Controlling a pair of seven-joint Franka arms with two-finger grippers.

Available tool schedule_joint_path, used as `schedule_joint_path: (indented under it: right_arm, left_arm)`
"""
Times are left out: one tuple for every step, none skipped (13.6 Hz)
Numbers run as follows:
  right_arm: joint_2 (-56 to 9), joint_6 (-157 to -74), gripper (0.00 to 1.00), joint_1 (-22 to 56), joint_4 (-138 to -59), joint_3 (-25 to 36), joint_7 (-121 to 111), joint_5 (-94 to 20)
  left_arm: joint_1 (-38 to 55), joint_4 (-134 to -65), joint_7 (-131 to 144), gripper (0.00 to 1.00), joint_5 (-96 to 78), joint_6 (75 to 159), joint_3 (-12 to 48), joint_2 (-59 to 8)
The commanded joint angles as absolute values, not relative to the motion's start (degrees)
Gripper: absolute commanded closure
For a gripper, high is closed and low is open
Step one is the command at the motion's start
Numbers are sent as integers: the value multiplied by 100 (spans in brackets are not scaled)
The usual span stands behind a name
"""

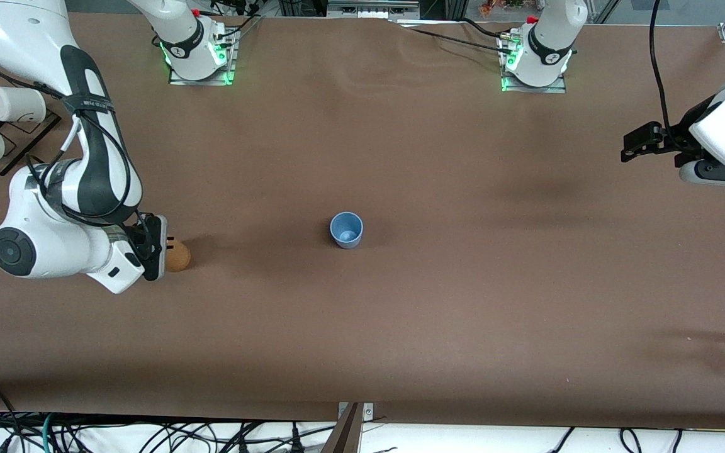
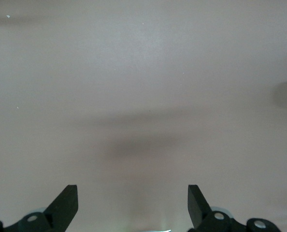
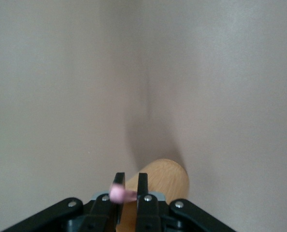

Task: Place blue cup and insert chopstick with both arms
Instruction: 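Lift the pink chopstick out of the tan cup with the right gripper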

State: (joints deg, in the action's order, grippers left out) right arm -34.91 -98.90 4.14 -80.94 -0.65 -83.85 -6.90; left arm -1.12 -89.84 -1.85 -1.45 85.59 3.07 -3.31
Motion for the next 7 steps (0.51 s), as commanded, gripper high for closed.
schedule_joint_path:
  right_arm:
    - [-3375, -9738, 94, 316, -8086, -79, -8569, -694]
    - [-3323, -9686, 94, 308, -8086, -79, -8587, -703]
    - [-3244, -9590, 97, 316, -8077, -79, -8596, -694]
    - [-3165, -9528, 100, 316, -8060, -79, -8587, -694]
    - [-3138, -9510, 100, 308, -7999, -70, -8587, -712]
    - [-3129, -9492, 100, 308, -7972, -70, -8587, -738]
    - [-3120, -9344, 100, 308, -7919, -79, -8578, -808]
  left_arm:
    - [-123, -8842, -290, 0, -264, 8534, 308, -396]
    - [-123, -8842, -290, 0, -264, 8534, 308, -396]
    - [-123, -8842, -290, 0, -264, 8534, 308, -396]
    - [-123, -8842, -290, 0, -264, 8534, 308, -396]
    - [-123, -8842, -290, 0, -264, 8534, 308, -396]
    - [-123, -8842, -290, 0, -264, 8534, 308, -396]
    - [-123, -8842, -290, 0, -264, 8534, 308, -396]
